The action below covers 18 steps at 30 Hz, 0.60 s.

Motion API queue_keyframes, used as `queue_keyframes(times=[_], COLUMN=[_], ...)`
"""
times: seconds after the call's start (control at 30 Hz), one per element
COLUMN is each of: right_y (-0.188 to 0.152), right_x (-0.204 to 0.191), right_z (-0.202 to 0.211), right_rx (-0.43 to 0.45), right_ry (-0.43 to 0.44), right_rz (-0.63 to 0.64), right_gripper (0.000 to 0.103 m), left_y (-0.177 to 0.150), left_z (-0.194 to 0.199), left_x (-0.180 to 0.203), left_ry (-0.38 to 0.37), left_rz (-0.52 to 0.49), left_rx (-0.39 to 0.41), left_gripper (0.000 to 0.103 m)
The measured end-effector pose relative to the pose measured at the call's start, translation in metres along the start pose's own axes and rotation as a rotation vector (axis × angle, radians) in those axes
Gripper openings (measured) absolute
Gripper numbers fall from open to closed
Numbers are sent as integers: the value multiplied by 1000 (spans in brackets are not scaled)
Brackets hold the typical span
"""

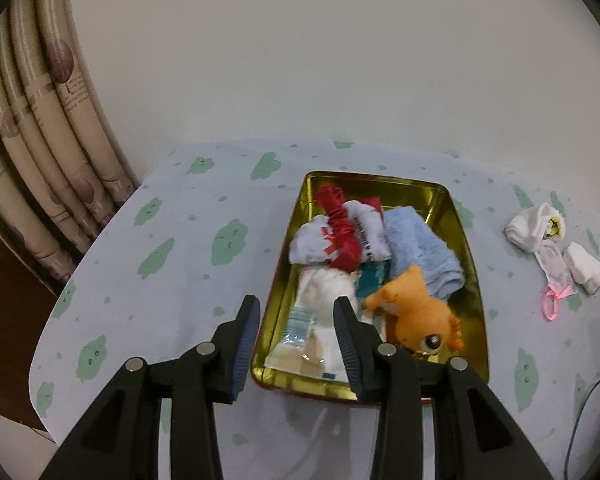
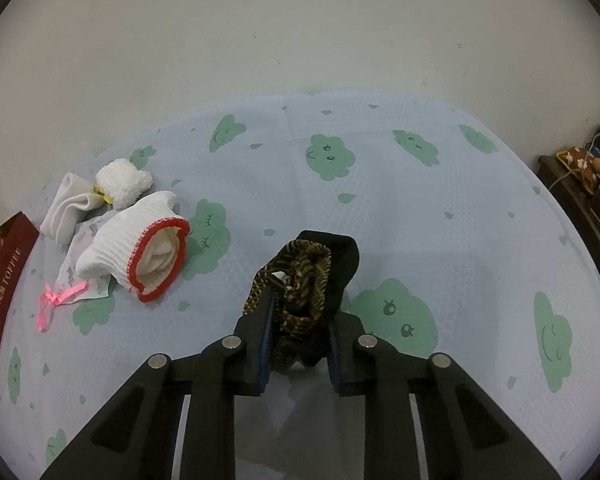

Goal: Organize soft objects
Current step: 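Carry the brown patterned pouch into the tin and open the right tool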

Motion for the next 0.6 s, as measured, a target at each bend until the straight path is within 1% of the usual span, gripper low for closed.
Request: queue_keyframes(times=[0.17,0.37,0.6], right_y=[1,5,21], right_x=[-6,-20,-51], right_z=[2,13,34], right_rx=[-3,-6,23], right_ry=[-28,-53,-27], right_rz=[37,68,113], right_gripper=[18,18,18], left_y=[-9,-20,-27], left_z=[-2,1,5], left_x=[-15,-36,-48], left_ry=[15,38,71], left_rz=[21,77,106], left_rx=[-1,10,36], left_gripper=[39,39,39])
Point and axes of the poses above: each gripper's, at about its wrist camera, not at the fingertips, and z roughly against the way its jaws point, x to its right, y to its top, the point moved 1 cm from there along -z, roughly the way its jaws point, and after that the axes turned 12 degrees about x, right-handed, at the moved point
